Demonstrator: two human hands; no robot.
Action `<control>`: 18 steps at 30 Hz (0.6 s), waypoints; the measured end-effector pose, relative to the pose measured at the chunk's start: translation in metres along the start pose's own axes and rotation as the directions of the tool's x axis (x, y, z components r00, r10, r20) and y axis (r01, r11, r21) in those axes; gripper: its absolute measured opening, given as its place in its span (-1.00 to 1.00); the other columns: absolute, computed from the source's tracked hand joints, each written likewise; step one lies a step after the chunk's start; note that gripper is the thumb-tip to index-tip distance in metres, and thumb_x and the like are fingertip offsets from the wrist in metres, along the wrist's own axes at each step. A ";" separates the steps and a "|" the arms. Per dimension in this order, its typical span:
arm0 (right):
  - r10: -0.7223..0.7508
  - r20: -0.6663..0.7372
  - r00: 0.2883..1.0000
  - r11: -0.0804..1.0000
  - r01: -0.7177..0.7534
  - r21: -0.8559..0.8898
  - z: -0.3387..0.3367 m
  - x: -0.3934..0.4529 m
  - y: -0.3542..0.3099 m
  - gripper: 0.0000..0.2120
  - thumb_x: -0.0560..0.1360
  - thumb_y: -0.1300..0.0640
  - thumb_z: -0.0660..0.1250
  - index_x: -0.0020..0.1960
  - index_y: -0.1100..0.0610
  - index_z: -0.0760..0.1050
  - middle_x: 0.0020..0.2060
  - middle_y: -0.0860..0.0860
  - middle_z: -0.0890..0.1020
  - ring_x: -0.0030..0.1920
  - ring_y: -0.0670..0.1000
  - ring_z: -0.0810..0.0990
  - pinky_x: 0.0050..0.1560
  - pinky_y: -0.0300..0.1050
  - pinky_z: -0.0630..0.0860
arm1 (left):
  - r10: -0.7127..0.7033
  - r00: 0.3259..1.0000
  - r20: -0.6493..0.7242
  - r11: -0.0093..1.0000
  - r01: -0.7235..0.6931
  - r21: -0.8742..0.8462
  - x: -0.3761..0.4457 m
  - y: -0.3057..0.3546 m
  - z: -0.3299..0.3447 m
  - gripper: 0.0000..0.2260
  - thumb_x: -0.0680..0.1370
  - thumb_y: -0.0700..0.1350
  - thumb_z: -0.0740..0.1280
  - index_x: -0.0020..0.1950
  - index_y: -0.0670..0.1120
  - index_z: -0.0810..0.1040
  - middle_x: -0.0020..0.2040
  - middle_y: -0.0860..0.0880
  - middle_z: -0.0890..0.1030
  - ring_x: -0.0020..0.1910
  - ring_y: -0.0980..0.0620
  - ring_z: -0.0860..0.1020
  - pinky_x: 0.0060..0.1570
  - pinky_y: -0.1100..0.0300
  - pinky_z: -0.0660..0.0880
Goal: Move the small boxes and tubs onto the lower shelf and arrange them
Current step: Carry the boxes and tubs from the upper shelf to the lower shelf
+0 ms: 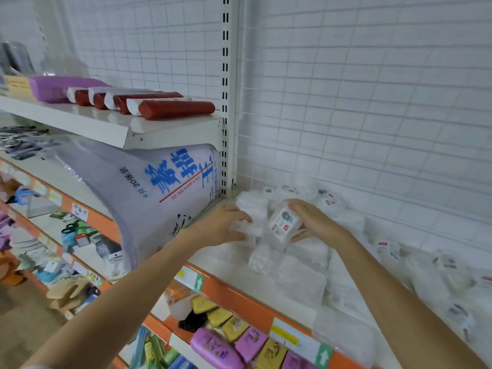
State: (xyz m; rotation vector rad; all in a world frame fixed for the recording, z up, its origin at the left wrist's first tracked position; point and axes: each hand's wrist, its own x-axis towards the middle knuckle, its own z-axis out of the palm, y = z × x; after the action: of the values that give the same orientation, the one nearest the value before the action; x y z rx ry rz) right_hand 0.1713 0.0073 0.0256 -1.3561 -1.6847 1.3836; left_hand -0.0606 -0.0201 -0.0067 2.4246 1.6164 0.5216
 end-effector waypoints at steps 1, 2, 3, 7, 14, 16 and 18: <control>-0.001 -0.016 1.000 0.999 0.002 0.049 -0.001 -0.002 0.001 -0.76 0.60 0.05 0.10 0.18 0.04 0.45 0.08 0.16 0.55 -0.02 0.14 0.61 -0.16 0.02 0.63 | 0.021 0.999 -0.026 0.999 -0.022 -0.027 0.002 0.001 -0.002 -0.61 0.48 0.00 0.38 0.28 -0.06 0.48 0.20 -0.02 0.49 0.23 0.02 0.38 0.25 0.24 0.23; -0.011 -0.035 0.999 0.996 0.014 0.086 -0.003 -0.005 0.003 -0.75 0.61 0.06 0.09 0.22 0.03 0.43 0.07 0.14 0.54 -0.04 0.14 0.61 -0.19 0.02 0.64 | 0.023 0.998 -0.051 0.998 -0.026 -0.059 0.003 0.002 -0.003 -0.63 0.50 0.00 0.36 0.27 -0.09 0.48 0.17 -0.01 0.50 0.18 0.05 0.41 0.16 0.33 0.24; -0.033 -0.059 0.998 0.992 0.040 0.116 -0.004 -0.007 0.006 -0.76 0.61 0.09 0.08 0.23 0.02 0.42 0.05 0.11 0.52 -0.06 0.13 0.61 -0.22 0.01 0.63 | 0.013 0.998 -0.068 0.995 -0.020 -0.095 0.004 0.004 -0.003 -0.64 0.51 0.00 0.34 0.27 -0.11 0.48 0.14 0.00 0.50 0.14 0.07 0.43 0.05 0.39 0.25; -0.100 -0.185 0.978 0.984 0.124 0.124 -0.012 -0.013 0.014 -0.79 0.61 0.25 0.08 0.11 0.09 0.46 -0.01 0.08 0.48 -0.10 0.02 0.58 -0.30 -0.04 0.63 | -0.082 0.992 -0.095 0.949 0.049 -0.310 0.012 0.013 -0.002 -0.69 0.55 0.00 0.28 0.25 -0.08 0.44 0.07 -0.06 0.55 -0.03 0.05 0.53 -0.18 0.33 0.40; -0.031 -0.220 0.975 0.975 0.079 0.210 -0.035 -0.028 0.016 -0.85 0.59 0.17 0.15 0.04 0.04 0.49 0.00 0.13 0.54 -0.12 0.07 0.59 -0.35 -0.09 0.60 | -0.144 0.989 0.023 0.871 0.138 -0.472 0.033 0.037 0.001 -0.77 0.62 -0.04 0.14 0.15 -0.09 0.51 -0.07 0.03 0.55 -0.19 0.14 0.48 -0.35 0.39 0.36; -0.080 -0.166 0.983 0.983 0.105 0.151 -0.040 -0.029 0.018 -0.81 0.52 0.21 0.27 0.08 -0.02 0.50 0.05 0.11 0.55 -0.11 0.04 0.58 -0.33 -0.14 0.54 | -0.173 0.982 0.074 0.847 0.187 -0.497 0.034 0.036 0.003 -0.75 0.62 -0.04 0.12 0.18 -0.08 0.51 0.00 -0.02 0.55 -0.14 0.09 0.49 -0.32 0.31 0.38; -0.136 -0.110 0.985 0.991 0.137 0.000 -0.045 -0.028 0.018 -0.65 0.47 0.27 0.32 0.14 -0.10 0.48 0.11 -0.02 0.53 -0.11 -0.03 0.55 -0.33 -0.23 0.45 | -0.188 0.977 0.104 0.845 0.215 -0.490 0.032 0.035 0.003 -0.74 0.63 -0.03 0.11 0.22 -0.06 0.49 0.03 0.00 0.53 -0.07 0.07 0.48 -0.28 0.31 0.37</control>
State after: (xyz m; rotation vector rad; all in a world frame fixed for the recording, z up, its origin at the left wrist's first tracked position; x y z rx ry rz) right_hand 0.2261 -0.0035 0.0268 -1.2638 -1.6656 1.2155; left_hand -0.0184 -0.0046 0.0079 1.8499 1.4645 0.7279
